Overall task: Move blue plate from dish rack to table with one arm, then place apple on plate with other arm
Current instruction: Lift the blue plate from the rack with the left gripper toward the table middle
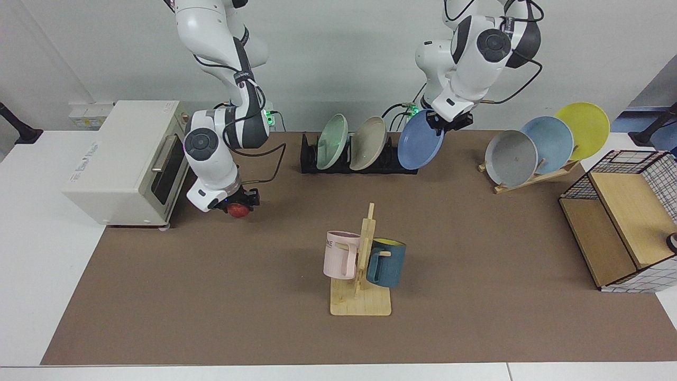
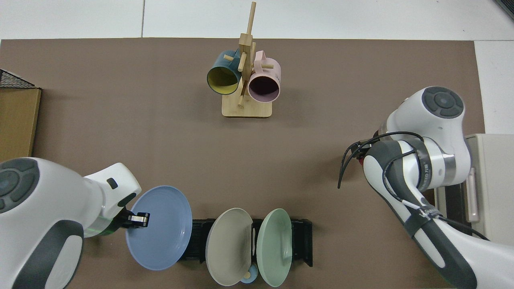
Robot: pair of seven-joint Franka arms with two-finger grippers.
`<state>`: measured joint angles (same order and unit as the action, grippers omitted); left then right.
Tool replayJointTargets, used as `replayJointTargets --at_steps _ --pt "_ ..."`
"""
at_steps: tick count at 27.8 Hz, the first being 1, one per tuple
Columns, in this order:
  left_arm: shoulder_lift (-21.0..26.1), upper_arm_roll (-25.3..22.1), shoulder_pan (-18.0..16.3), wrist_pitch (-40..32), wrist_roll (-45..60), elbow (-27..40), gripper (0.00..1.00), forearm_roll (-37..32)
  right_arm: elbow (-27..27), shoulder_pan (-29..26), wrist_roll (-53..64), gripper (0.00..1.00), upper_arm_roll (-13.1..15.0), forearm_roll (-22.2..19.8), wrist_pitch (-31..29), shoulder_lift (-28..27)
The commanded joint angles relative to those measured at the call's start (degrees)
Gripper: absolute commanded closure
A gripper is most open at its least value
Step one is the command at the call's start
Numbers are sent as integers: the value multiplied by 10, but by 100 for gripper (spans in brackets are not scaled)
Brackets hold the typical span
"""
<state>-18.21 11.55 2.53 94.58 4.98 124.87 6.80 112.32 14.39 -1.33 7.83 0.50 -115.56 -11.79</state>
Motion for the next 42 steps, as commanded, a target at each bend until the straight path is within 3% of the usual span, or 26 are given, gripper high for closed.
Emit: replayJointTargets --at_steps 1,5,15,21,36,42 --pt "34 -33 -2 16 -1 -40 100 2 -74 -11 32 100 0 -21 78 21" --pt "57 -52 -2 90 -2 -43 100 99 -121 -11 41 100 0 -25 114 31" --pt "184 -32 -5 261 -70 -45 100 214 -159 -16 43 100 3 -23 168 55" --pt "250 0 -7 300 -137 -63 100 209 -182 -25 44 100 -1 -10 170 56" --pt "297 52 -6 396 -111 -63 100 219 -178 -16 24 100 -7 -9 170 59" --pt "300 80 6 421 -52 -57 83 214 -169 5 -2 100 -8 -9 155 58"
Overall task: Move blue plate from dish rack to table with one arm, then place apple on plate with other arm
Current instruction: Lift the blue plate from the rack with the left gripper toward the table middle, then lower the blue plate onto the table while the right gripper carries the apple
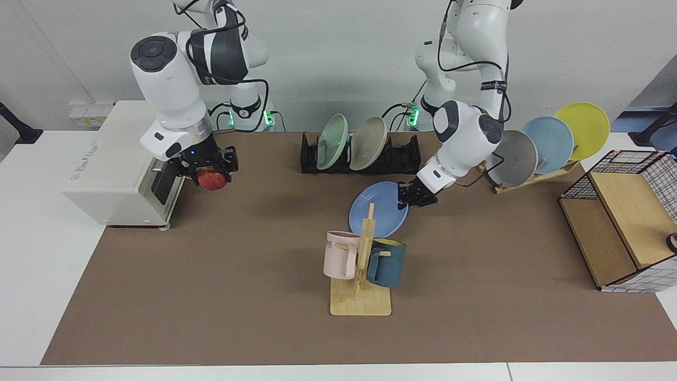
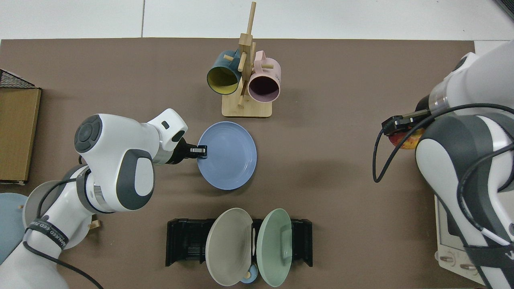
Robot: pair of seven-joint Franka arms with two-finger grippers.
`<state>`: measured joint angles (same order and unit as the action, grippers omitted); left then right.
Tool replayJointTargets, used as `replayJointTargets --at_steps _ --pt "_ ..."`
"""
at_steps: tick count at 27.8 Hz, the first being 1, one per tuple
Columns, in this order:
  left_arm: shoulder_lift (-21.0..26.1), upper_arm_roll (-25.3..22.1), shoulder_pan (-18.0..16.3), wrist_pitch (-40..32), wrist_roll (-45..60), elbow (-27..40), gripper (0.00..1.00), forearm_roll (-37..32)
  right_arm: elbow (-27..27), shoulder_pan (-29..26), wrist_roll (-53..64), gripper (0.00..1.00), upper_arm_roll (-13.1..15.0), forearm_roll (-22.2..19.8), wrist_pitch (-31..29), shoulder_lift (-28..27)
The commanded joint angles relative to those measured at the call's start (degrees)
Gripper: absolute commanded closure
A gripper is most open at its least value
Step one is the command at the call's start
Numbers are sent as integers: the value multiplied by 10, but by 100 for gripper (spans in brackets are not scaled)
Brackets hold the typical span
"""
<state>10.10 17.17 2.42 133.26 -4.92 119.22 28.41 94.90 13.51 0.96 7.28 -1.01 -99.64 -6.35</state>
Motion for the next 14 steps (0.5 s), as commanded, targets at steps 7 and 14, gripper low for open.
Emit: replayJointTargets --at_steps 7,14 --pt "17 43 14 77 92 8 75 -8 19 51 -75 100 -2 6 -43 -5" --pt "17 41 15 76 94 7 59 -10 28 66 -100 100 -2 6 -59 -9"
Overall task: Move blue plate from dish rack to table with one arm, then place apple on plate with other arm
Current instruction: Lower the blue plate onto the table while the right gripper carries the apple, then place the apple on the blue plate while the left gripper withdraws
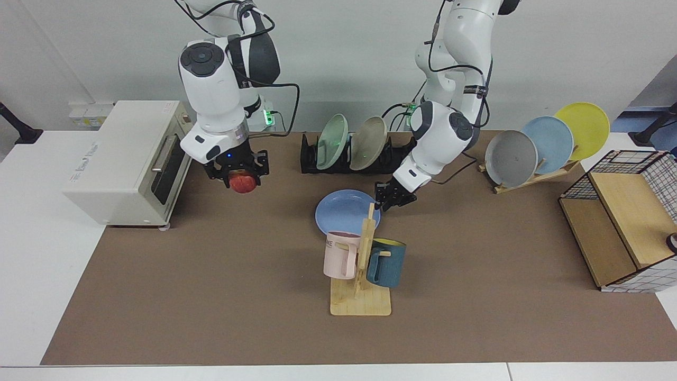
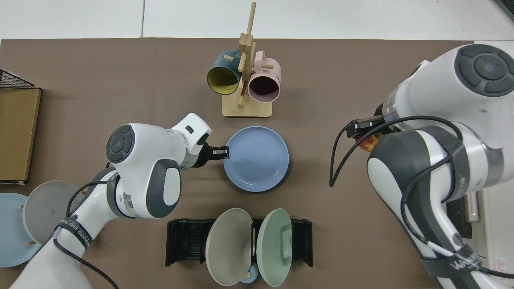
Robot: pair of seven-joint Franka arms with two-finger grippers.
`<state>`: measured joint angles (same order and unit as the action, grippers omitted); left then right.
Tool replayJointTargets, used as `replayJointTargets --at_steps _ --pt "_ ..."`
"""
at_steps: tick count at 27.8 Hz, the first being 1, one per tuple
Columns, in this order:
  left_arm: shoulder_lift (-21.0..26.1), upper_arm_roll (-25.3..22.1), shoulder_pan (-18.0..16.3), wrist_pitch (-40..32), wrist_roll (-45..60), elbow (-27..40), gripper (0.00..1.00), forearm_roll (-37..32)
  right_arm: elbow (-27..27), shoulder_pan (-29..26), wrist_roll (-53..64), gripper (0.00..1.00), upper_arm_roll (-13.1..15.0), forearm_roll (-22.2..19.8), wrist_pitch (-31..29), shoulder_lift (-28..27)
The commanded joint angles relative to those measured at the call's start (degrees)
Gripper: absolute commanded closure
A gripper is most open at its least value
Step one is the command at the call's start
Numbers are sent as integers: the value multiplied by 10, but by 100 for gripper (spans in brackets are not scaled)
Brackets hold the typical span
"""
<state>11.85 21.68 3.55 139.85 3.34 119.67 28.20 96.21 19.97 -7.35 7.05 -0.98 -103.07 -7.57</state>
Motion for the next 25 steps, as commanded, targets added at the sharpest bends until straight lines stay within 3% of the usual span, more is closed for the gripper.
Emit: replayJointTargets --at_steps 1,6,11,15,25 --pt "-3 -5 4 8 12 2 59 -16 20 2 -20 100 0 5 -34 4" --pt "-14 -16 11 -16 72 0 61 -126 31 21 -42 100 0 15 -64 -9" --pt "-46 -23 6 -119 138 -21 61 -281 28 45 -73 100 0 26 -91 -33" --pt "-73 -32 1 -227 128 -58 62 -309 26 63 -102 100 -1 26 -106 -47" --pt "-156 -81 -14 -395 30 -108 61 -312 22 124 -212 100 0 22 -136 -92"
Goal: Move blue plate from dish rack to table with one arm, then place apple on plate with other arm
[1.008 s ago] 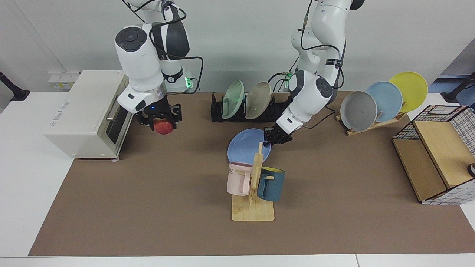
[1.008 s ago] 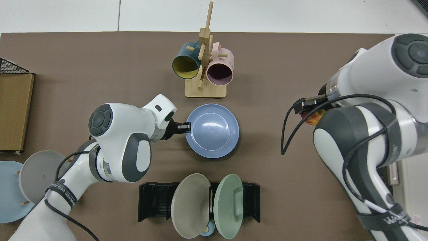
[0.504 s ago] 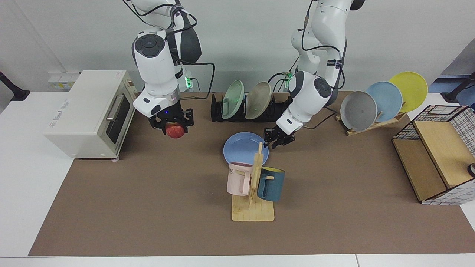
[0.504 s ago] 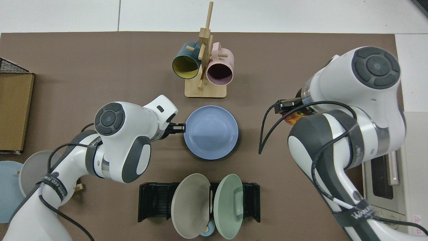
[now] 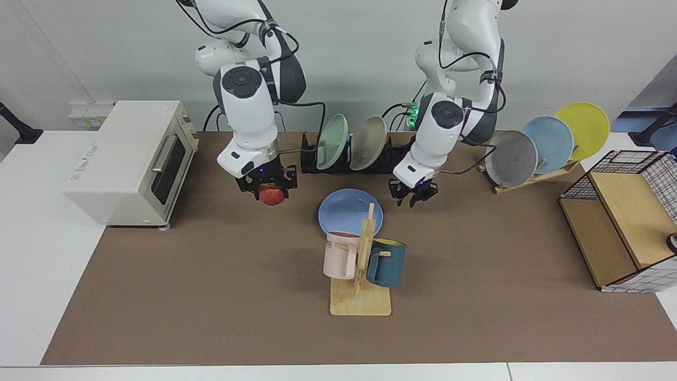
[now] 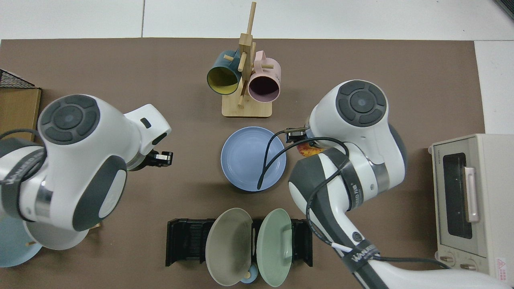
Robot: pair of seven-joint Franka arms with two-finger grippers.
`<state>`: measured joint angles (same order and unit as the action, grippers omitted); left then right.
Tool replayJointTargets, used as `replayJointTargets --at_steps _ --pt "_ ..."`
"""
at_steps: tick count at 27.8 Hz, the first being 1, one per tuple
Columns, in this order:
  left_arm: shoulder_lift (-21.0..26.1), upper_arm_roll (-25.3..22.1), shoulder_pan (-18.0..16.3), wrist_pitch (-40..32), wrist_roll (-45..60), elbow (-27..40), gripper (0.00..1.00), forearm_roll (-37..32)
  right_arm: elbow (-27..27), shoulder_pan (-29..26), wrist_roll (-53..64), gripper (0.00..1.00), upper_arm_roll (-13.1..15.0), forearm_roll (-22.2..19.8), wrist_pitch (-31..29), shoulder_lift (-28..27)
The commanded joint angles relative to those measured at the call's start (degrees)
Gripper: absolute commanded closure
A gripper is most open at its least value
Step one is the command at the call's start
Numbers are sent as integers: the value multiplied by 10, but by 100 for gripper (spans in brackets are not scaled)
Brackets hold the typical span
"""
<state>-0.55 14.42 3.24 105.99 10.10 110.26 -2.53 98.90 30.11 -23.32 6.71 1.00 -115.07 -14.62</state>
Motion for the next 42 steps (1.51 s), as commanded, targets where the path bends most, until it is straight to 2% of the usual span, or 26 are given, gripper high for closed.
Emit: replayJointTargets --at_steps 1,6,9,11,13,15,18,22,25,26,27,28,32,36,40,42 --pt "-37 -10 -12 -70 -46 -18 59 -4 -9 27 -66 100 3 2 -16 -29" --pt "-63 -13 -24 -128 -68 -41 54 -3 -36 66 -132 100 3 1 -38 -73" --pt "-81 -21 -29 -155 -93 -64 37 0 -63 76 -163 100 3 2 -42 -104" --pt "-84 -37 -32 -178 -115 -85 35 1 -67 83 -181 100 2 3 -57 -118" --pt "-83 -48 -33 -202 -128 -116 24 9 -67 93 -194 100 2 4 -75 -132" --pt "-78 -57 -37 -213 -130 -133 0 32 -67 97 -200 100 2 6 -86 -146" --pt "-75 -76 -37 -212 -126 -139 0 79 -66 104 -205 100 2 31 -91 -153" --pt "-67 -78 -38 -213 -128 -145 1 83 -64 113 -205 100 2 45 -93 -155" --pt "-37 -76 -38 -222 -126 -199 0 82 -60 114 -201 99 2 43 -88 -155" --pt "-26 -76 -39 -229 -125 -216 0 82 -57 116 -201 81 3 35 -82 -154" --pt "-15 -76 -39 -238 -123 -231 0 82 -56 119 -201 34 5 31 -74 -149" --pt "-6 -77 -39 -246 -123 -245 0 81 -56 123 -201 0 8 31 -60 -147" --pt "-9 -78 -38 -241 -130 -243 0 57 -71 117 -193 0 13 33 -20 -125" --pt "-13 -78 -37 -237 -133 -226 0 46 -86 87 -180 0 17 36 4 -98" --pt "-23 -78 -38 -233 -143 -210 1 46 -165 51 -116 0 22 30 83 -92" --pt "-23 -79 -38 -234 -143 -210 1 46 -182 29 -49 0 25 33 98 -90"
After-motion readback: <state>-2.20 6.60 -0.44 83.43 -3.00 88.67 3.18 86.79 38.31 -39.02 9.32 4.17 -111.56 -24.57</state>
